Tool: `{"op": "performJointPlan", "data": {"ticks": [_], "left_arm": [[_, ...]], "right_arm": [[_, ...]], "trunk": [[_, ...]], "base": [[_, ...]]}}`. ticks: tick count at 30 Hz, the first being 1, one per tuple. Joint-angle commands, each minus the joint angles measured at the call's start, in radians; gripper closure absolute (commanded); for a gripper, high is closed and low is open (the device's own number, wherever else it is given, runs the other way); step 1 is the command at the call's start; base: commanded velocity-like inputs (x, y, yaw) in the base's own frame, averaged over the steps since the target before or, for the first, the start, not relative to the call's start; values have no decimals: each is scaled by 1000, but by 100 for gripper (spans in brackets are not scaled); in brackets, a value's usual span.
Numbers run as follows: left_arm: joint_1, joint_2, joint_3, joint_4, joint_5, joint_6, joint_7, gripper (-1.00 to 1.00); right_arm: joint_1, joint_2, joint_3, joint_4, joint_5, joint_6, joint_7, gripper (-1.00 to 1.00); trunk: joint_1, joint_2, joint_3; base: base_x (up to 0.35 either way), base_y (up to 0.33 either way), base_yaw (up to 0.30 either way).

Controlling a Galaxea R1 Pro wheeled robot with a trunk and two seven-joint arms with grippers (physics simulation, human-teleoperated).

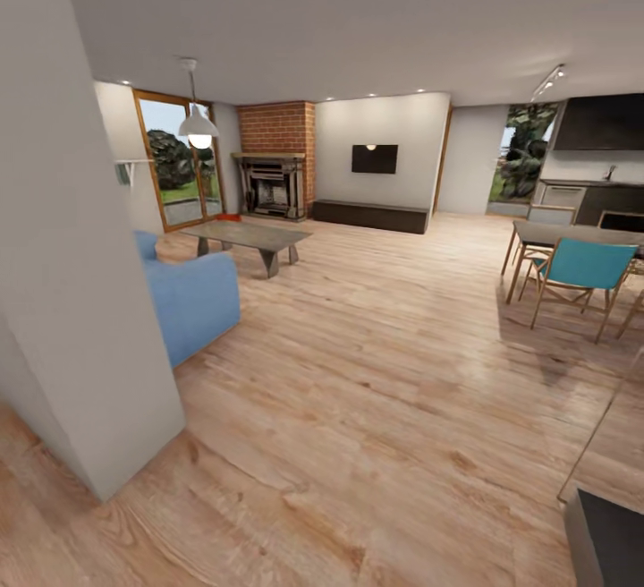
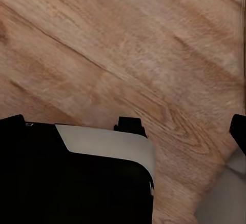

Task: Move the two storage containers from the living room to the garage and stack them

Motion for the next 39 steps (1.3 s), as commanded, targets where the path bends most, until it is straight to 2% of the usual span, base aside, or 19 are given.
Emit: {"op": "performJointPlan", "data": {"ticks": [1, 22, 31, 34, 37, 39], "left_arm": [[0, 0, -8, 0, 8, -3, 2, -100], [0, 0, -8, 0, 8, -2, 2, -100], [0, 0, -8, 0, 8, -3, 2, -100], [0, 0, -8, 0, 8, -3, 2, -100], [0, 0, -8, 0, 8, -4, 2, -100], [0, 0, -8, 0, 8, -4, 2, -100]], "right_arm": [[-1, 1, 9, 3, -10, -5, -2, -100], [-2, 1, 10, 3, -10, -5, 0, -100], [-2, -2, 11, 3, -9, -5, 3, -100], [-2, -2, 11, 3, 4, -5, 2, -100], [-1, 0, 10, 3, 45, -5, -1, -100], [-2, 0, 10, 3, 50, -5, -1, -100]], "trunk": [[1, -1, -1], [1, -1, -1], [1, -1, -1], [1, -1, -1], [1, -1, -1], [1, -1, -1]], "base": [[321, 0, -283], [321, 0, -210], [321, 0, -37], [321, 0, -2], [321, 0, -1], [321, 0, 0]]}}
